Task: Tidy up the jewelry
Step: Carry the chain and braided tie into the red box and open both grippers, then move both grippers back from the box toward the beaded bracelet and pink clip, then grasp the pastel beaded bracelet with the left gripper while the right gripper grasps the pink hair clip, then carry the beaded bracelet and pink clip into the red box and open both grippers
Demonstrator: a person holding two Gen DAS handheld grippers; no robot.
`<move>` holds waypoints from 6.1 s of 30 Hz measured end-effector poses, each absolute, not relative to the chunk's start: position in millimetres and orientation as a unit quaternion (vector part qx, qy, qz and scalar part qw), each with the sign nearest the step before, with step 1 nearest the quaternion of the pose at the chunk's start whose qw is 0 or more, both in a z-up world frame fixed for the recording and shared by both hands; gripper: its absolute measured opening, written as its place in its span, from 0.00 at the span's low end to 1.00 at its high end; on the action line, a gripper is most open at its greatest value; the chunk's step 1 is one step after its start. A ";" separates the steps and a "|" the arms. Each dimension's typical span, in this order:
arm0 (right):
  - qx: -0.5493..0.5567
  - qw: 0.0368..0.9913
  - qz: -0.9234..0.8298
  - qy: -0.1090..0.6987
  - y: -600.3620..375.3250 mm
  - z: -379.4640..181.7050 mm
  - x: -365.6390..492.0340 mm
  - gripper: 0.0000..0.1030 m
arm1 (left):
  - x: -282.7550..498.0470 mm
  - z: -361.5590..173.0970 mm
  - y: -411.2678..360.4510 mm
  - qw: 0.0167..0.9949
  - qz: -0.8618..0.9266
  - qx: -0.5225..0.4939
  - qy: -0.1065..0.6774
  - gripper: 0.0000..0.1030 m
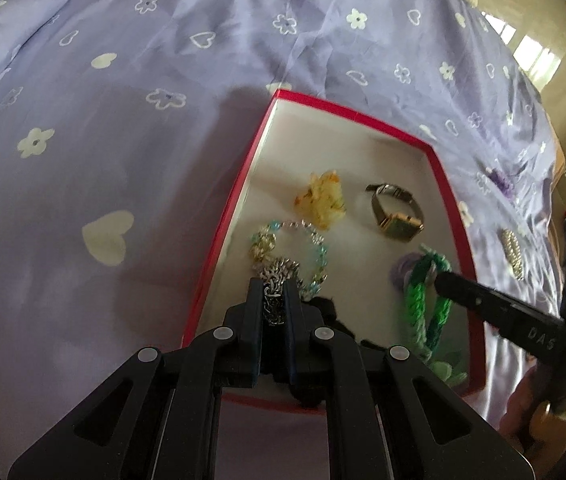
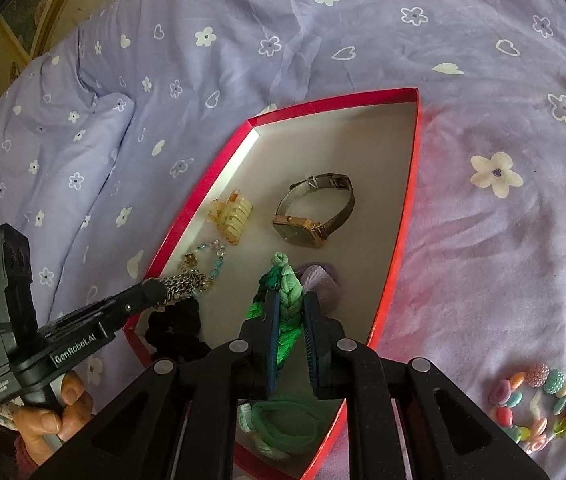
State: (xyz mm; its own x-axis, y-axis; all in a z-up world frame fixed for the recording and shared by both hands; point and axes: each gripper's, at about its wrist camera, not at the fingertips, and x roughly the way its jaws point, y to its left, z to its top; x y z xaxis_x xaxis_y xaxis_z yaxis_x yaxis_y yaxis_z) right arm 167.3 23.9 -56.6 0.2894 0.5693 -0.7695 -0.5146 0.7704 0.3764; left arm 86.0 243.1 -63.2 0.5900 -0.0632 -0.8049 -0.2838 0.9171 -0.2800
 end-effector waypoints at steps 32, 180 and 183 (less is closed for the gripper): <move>0.063 0.806 0.350 0.473 0.0 -32.3 151.7 0.45 | 80.3 -52.1 227.6 0.871 0.081 -0.162 0.457 0.46; 0.029 0.811 0.380 0.444 2.2 -26.0 118.5 0.11 | 68.6 4.9 196.5 0.903 0.020 -0.171 0.395 0.13; 0.024 0.809 0.379 0.449 12.2 -30.6 126.1 0.11 | 74.3 1.5 200.9 0.903 0.025 -0.172 0.394 0.13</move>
State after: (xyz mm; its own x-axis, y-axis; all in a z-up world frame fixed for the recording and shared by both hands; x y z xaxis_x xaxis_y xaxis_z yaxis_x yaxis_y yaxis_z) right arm 126.1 12.2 -30.6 0.3092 0.6352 -0.7078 -0.5920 0.7110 0.3795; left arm 74.3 200.9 1.5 0.6883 -0.0913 -0.7196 -0.1799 0.9396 -0.2913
